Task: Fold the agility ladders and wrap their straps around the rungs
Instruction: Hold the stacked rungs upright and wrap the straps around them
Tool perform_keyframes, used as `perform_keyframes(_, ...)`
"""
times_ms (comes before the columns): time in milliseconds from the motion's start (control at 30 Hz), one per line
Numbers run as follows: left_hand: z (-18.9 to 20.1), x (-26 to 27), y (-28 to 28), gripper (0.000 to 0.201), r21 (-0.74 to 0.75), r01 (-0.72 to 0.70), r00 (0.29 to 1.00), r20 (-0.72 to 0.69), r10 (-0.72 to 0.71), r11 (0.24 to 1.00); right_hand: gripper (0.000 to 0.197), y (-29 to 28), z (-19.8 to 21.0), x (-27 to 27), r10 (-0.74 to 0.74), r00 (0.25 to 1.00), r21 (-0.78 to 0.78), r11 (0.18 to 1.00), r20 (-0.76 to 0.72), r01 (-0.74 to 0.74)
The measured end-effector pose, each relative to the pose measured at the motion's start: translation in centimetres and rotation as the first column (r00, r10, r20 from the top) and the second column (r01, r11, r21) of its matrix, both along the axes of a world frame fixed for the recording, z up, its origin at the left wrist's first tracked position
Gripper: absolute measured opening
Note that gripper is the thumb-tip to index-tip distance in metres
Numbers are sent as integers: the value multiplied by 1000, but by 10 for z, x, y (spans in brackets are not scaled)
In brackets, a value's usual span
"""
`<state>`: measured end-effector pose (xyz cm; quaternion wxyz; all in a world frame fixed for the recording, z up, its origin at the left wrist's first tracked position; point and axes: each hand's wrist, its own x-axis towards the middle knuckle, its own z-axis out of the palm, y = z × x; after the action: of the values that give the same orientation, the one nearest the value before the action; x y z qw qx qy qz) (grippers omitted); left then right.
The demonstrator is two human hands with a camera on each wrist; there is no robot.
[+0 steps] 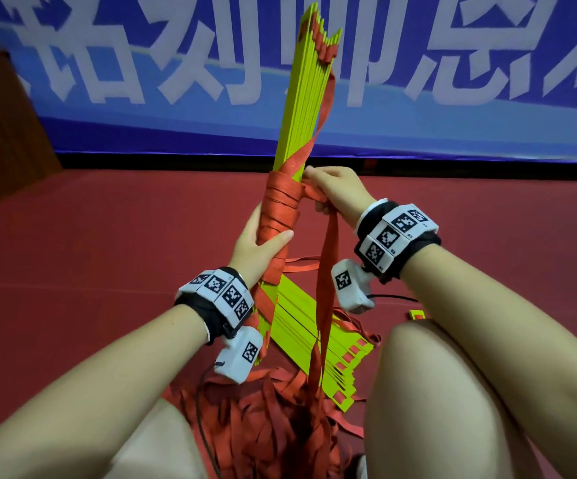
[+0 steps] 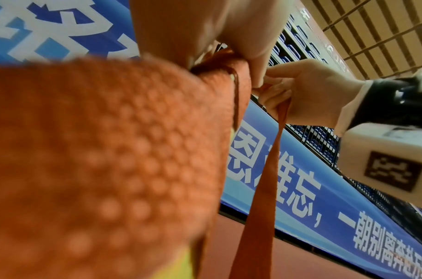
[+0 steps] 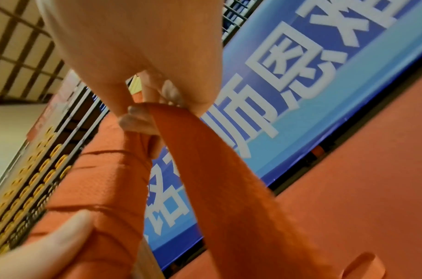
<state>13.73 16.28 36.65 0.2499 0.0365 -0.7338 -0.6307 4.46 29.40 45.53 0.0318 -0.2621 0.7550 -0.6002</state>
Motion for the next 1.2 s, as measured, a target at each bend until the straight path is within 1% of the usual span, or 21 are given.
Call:
perform_keyframes(33,1,0,1,68,-7,-16,1000,3,16,1000,13,0,0,0,22,999,-13,1000,-24,-23)
perform_keyframes(67,2,1,1,68,-22,-40,999,3,40,999,17,1,-1,-1,28,998,-18,999,-56,-29)
perform_keyframes(100,3,1,2,69,-50,-68,998,8,69,996,26,0,-2,-2,14,997,-22,1000,-81,-16)
perform_keyframes(167,5,2,3,72,-126,-128,991,19,131,984,36,-2,-3,-4,-43,995,-73,997,-86,37)
perform_keyframes(233,5,4,3,77,-234,-179,979,49,195,956,34,-4,-2,-6,-106,993,-140,985,-42,99)
perform_keyframes(300,5,5,6,81,-344,-207,966,73,246,916,31,-5,-1,-6,-165,986,-175,971,19,165)
perform_keyframes(367,6,6,8,82,-404,-219,959,78,272,888,31,-5,-1,-6,-177,980,-197,962,86,191)
perform_keyframes(433,6,5,10,82,-401,-228,955,84,284,887,25,-6,2,-3,-139,982,-216,962,125,164)
perform_keyframes(533,2,2,13,80,-373,-253,943,111,313,893,9,-8,4,4,-80,994,-138,986,71,89)
perform_keyframes(600,-1,2,14,79,-387,-274,932,121,343,880,8,-10,3,7,-52,997,-99,993,63,58)
perform_keyframes(667,-3,2,12,79,-452,-299,921,94,378,840,9,-12,1,8,-48,996,-104,993,74,56)
perform_keyframes(700,-3,2,11,78,-497,-308,917,71,392,811,13,-14,0,9,-53,996,-112,992,77,62)
perform_keyframes(800,0,4,11,72,-614,-285,923,33,384,736,37,-24,-3,7,-120,990,-151,980,70,129)
perform_keyframes(867,1,5,13,74,-650,-250,934,32,355,718,61,-27,-5,5,-215,975,-143,965,50,220)
perform_keyframes(900,0,4,14,76,-651,-255,938,14,348,715,73,-27,-7,4,-259,965,-138,955,47,263)
perform_keyframes(933,0,4,14,77,-642,-269,938,-6,345,718,79,-27,-8,4,-283,958,-141,948,42,286)
perform_keyframes(967,0,4,14,79,-627,-279,939,-18,344,727,78,-26,-10,4,-294,955,-145,944,28,295)
perform_keyframes(1033,2,3,13,82,-614,-280,937,-6,351,738,74,-24,-12,3,-309,951,-149,942,-24,302)
perform_keyframes(1100,5,2,10,81,-595,-266,939,20,344,759,72,-20,-12,5,-292,953,-177,945,-73,276)
perform_keyframes(1133,7,2,8,78,-577,-248,946,30,323,778,68,-19,-12,5,-278,957,-200,946,-88,256)
perform_keyframes(1200,9,1,4,71,-523,-168,972,54,229,836,54,-15,-12,5,-252,962,-251,943,-106,219)
